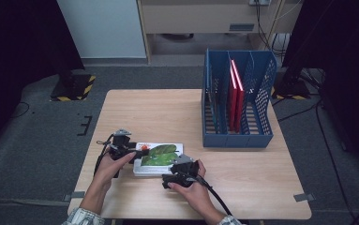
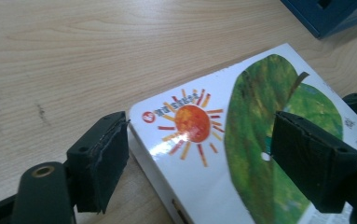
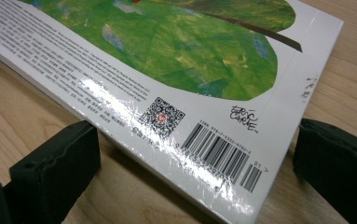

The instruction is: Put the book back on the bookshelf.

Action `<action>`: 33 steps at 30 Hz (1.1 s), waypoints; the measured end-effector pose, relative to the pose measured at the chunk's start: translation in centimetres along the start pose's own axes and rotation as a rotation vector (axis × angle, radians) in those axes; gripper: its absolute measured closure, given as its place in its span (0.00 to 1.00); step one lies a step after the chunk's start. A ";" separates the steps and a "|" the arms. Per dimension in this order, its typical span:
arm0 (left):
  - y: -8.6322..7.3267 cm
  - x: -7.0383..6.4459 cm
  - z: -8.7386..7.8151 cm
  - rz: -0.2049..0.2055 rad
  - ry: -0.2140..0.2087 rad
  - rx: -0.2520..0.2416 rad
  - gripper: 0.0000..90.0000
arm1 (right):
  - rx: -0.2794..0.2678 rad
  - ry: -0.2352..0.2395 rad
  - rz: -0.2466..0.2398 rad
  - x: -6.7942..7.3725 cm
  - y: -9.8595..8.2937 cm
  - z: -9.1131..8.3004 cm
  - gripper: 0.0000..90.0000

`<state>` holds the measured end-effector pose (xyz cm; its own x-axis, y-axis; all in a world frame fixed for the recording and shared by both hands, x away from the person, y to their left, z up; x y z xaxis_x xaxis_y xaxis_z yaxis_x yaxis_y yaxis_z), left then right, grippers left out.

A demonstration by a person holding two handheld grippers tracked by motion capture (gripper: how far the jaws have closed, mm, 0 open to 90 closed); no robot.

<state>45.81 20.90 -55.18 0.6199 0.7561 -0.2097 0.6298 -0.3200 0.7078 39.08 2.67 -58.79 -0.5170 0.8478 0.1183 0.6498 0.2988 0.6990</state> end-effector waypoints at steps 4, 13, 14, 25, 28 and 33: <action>-0.6 0.0 0.6 -0.002 -0.005 0.027 0.17 | -0.002 -0.004 -0.001 0.0 0.0 0.0 0.02; -1.3 0.2 0.5 -0.004 -0.013 0.036 0.16 | -0.009 0.001 0.011 -0.1 0.2 0.1 0.02; -1.4 0.1 0.5 0.001 -0.012 0.040 0.16 | -0.009 0.001 0.012 -0.1 0.2 0.1 0.02; -1.7 -0.4 0.5 0.033 -0.051 0.043 0.19 | -0.008 0.007 0.016 -0.1 0.2 0.0 0.02; -1.5 -0.4 0.3 0.028 -0.057 0.023 0.24 | -0.010 0.009 0.018 -0.1 0.2 0.0 0.02; -1.4 -0.9 0.3 0.039 -0.096 0.017 0.27 | -0.017 0.022 0.031 -0.1 0.3 0.0 0.03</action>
Point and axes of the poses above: each handheld gripper's, and its own axes: z roughly forward along the jaws, y roughly out of its top, x roughly to its left, the point moved 7 cm from there along z, roughly forward along the jaws, and after that the axes turned 7 degrees about z, right-handed, at the moved point
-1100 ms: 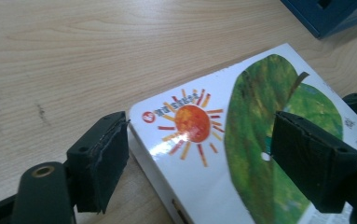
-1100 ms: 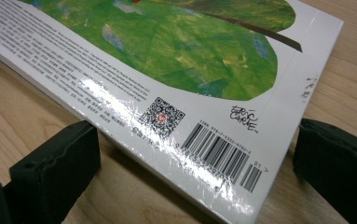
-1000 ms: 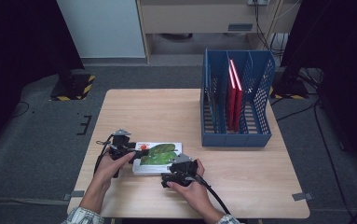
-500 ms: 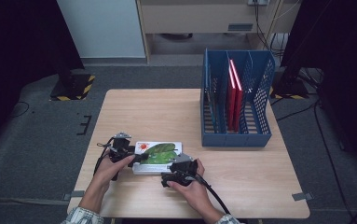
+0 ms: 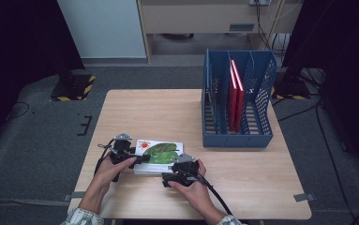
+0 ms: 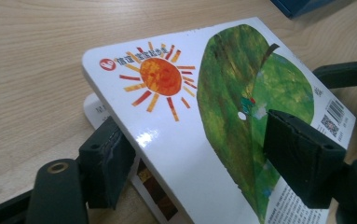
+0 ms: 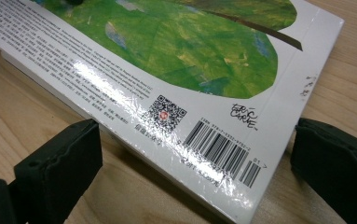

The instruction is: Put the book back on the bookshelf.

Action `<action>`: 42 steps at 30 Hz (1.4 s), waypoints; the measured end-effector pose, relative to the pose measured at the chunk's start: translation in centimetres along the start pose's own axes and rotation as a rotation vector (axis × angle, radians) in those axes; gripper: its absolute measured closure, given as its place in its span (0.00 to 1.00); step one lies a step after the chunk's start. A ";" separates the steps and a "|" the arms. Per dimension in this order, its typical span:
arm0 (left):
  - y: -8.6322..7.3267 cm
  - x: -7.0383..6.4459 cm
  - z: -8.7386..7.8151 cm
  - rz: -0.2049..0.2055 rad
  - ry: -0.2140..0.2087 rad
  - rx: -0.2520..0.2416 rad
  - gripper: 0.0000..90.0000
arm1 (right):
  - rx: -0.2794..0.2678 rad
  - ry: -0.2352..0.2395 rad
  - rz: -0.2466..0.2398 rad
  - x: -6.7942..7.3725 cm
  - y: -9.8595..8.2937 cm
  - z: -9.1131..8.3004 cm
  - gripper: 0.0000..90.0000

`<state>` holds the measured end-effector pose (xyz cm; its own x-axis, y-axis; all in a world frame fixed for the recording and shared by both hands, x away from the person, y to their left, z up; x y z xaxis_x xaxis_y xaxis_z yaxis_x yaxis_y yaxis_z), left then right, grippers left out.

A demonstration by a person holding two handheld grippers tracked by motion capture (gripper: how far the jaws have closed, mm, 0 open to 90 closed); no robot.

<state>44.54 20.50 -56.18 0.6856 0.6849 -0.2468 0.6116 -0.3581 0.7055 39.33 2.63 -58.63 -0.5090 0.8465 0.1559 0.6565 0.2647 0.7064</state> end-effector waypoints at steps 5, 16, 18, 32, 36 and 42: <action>-0.2 0.1 0.0 0.004 -0.007 0.012 0.27 | 0.006 0.006 -0.026 -0.1 -0.2 -0.1 0.04; -0.3 0.2 0.1 0.008 -0.010 0.013 0.27 | -0.023 0.052 -0.041 -2.6 1.1 -3.1 0.08; -0.3 0.2 0.2 0.007 -0.009 0.012 0.27 | -0.022 0.057 -0.031 -3.1 1.3 -3.0 0.09; -0.4 0.2 0.2 0.023 -0.008 0.011 0.27 | -0.014 0.101 -0.013 -3.2 1.7 -0.9 0.11; -0.4 0.1 0.2 0.028 -0.009 0.010 0.27 | -0.013 0.123 -0.007 -3.2 1.8 -0.5 0.09; -0.4 -0.2 0.4 0.055 -0.011 0.021 0.28 | 0.012 0.157 0.023 -3.4 1.7 0.0 0.04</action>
Point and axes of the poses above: each handheld gripper's, and its own axes: z roughly forward along the jaws, y roughly out of its top, x roughly to its left, the point moved 7 cm from there along z, roughly forward along the jaws, and after that the axes turned 7 degrees about z, right-handed, at the moved point
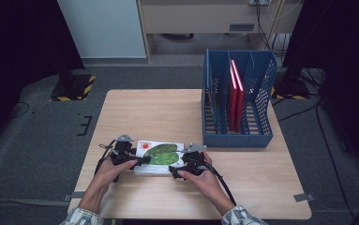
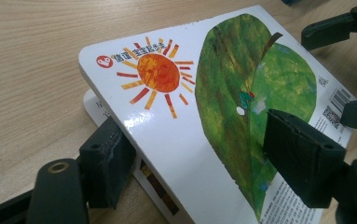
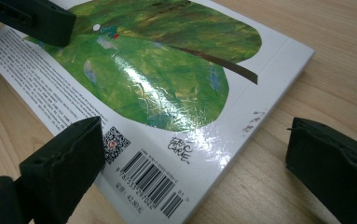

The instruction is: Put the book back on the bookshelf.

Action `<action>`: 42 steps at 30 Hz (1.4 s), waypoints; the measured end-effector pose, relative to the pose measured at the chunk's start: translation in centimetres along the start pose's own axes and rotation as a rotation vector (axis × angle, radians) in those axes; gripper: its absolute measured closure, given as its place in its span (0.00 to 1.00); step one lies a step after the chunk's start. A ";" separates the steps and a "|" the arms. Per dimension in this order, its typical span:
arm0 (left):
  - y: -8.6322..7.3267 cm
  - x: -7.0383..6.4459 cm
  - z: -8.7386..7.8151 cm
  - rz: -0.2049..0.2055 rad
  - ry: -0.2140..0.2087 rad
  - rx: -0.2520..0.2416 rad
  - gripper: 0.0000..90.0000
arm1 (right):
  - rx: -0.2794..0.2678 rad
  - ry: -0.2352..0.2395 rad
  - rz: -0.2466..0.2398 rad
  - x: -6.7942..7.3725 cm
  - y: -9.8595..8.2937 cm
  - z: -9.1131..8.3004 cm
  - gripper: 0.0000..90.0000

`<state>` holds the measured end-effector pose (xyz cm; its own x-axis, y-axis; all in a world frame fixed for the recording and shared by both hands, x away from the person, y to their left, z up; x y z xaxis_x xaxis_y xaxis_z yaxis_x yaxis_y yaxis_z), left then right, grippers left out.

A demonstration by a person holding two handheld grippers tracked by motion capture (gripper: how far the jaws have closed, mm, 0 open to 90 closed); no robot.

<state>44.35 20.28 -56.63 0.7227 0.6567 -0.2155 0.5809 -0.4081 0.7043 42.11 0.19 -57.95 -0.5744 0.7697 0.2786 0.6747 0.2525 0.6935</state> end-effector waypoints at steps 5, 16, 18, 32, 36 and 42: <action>0.1 -0.4 0.2 0.009 -0.016 0.004 0.29 | -0.003 0.027 0.011 0.1 0.1 0.5 0.02; 0.0 -0.6 -0.1 0.020 -0.024 0.014 0.34 | -0.010 0.015 0.015 -0.1 0.4 0.8 0.00; 0.1 -0.7 -0.2 0.026 -0.022 0.011 0.35 | -0.017 0.013 0.019 -0.3 0.5 0.9 0.00; 0.3 -1.1 -0.6 0.048 -0.029 -0.007 0.40 | 0.002 0.028 0.044 -0.7 0.6 0.6 0.00; 0.2 -1.2 -0.5 0.058 -0.025 0.001 0.41 | 0.007 0.019 0.035 -0.8 0.6 0.5 0.01; 0.3 -1.3 -0.6 0.076 -0.029 -0.008 0.45 | 0.011 0.029 0.043 -1.3 0.6 0.2 0.00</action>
Point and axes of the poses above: each handheld gripper's, and its own axes: z roughly forward along the jaws, y roughly out of its top, x roughly to its left, the point moved 7 cm from there along z, roughly forward along the jaws, and after that the axes turned 7 degrees about z, right-handed, at the moved point
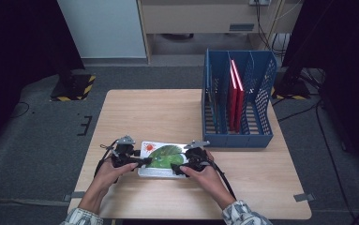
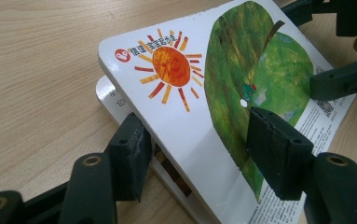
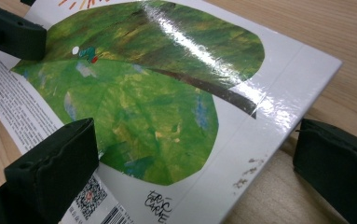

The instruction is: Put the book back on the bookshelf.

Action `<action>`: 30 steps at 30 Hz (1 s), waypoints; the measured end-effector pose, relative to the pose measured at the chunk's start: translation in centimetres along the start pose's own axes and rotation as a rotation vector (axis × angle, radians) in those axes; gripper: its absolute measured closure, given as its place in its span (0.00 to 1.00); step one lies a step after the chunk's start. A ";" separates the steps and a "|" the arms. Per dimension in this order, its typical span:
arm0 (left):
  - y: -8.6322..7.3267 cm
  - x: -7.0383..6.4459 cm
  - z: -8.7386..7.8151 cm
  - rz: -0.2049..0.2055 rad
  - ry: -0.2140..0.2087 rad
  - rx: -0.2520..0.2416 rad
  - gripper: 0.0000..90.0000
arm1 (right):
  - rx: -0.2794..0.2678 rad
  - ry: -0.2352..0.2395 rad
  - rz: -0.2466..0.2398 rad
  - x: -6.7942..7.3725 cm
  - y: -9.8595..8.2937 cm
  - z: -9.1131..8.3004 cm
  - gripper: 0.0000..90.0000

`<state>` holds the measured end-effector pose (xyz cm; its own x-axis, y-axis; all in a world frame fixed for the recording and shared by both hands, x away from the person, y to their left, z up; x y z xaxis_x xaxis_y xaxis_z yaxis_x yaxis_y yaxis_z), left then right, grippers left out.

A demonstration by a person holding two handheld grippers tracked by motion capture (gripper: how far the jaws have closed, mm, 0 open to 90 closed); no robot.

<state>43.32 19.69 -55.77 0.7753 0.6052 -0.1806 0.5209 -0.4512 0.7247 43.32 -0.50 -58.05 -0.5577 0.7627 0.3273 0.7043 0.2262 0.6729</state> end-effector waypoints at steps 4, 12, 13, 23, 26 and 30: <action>0.0 0.0 -0.2 0.010 -0.008 0.000 0.47 | -0.010 0.004 0.005 0.0 0.2 0.2 0.01; -0.3 0.1 -0.1 0.050 0.023 0.021 0.58 | 0.009 0.014 0.013 -0.2 0.0 -0.2 0.01; -0.3 0.1 -0.1 0.053 0.023 0.023 0.58 | 0.005 0.015 0.015 -0.2 0.1 -0.2 0.01; -0.4 0.1 -0.3 0.036 0.022 0.011 0.58 | 0.013 -0.003 -0.011 0.2 0.6 -0.4 0.03; -0.5 0.2 -0.5 0.024 0.021 0.009 0.57 | 0.002 -0.012 -0.039 0.4 1.2 -0.6 0.05; -0.5 0.2 -0.8 0.017 0.024 -0.005 0.59 | -0.010 -0.017 -0.056 0.5 1.6 -0.8 0.06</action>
<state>42.96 20.58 -55.64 0.7751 0.6133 -0.1519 0.5059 -0.4584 0.7308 43.78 -0.23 -56.29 -0.5887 0.7593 0.2773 0.6676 0.2633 0.6964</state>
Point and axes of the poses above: each handheld gripper's, and its own axes: z roughly forward along the jaws, y roughly out of its top, x roughly to its left, the point moved 7 cm from there along z, roughly forward along the jaws, and after that the axes turned 7 degrees about z, right-handed, at the moved point
